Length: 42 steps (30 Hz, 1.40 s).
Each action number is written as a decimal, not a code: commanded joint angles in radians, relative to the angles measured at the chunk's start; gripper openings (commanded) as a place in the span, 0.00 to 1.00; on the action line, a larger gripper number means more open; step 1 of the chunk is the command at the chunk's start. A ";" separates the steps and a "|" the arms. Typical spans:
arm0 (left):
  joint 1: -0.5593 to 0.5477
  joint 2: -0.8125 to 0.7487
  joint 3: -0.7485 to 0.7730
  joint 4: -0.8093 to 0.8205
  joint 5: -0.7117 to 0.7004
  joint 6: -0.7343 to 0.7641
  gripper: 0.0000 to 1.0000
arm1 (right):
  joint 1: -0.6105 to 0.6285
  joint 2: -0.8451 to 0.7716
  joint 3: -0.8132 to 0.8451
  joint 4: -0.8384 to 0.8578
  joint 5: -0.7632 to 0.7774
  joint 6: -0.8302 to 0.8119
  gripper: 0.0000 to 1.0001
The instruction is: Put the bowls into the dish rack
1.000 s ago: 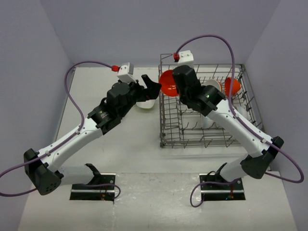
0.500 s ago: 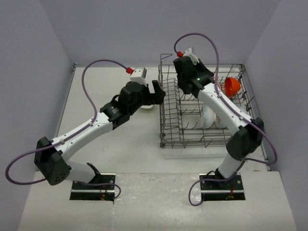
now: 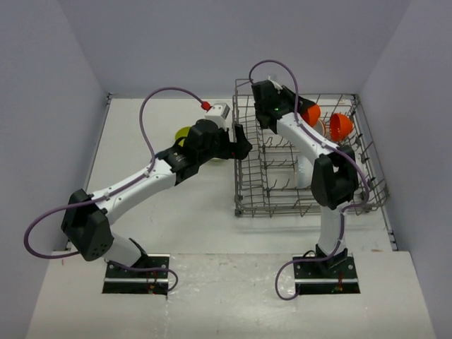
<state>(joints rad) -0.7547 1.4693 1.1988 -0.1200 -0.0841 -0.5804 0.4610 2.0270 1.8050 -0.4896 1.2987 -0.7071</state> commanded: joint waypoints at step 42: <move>0.078 0.037 -0.002 0.074 0.155 0.027 1.00 | -0.012 0.168 -0.058 0.296 0.043 -0.287 0.00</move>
<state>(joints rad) -0.6853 1.5055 1.1980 -0.0891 0.0566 -0.5804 0.4534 2.2436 1.7039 -0.1360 1.3102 -1.0378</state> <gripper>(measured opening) 0.997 0.051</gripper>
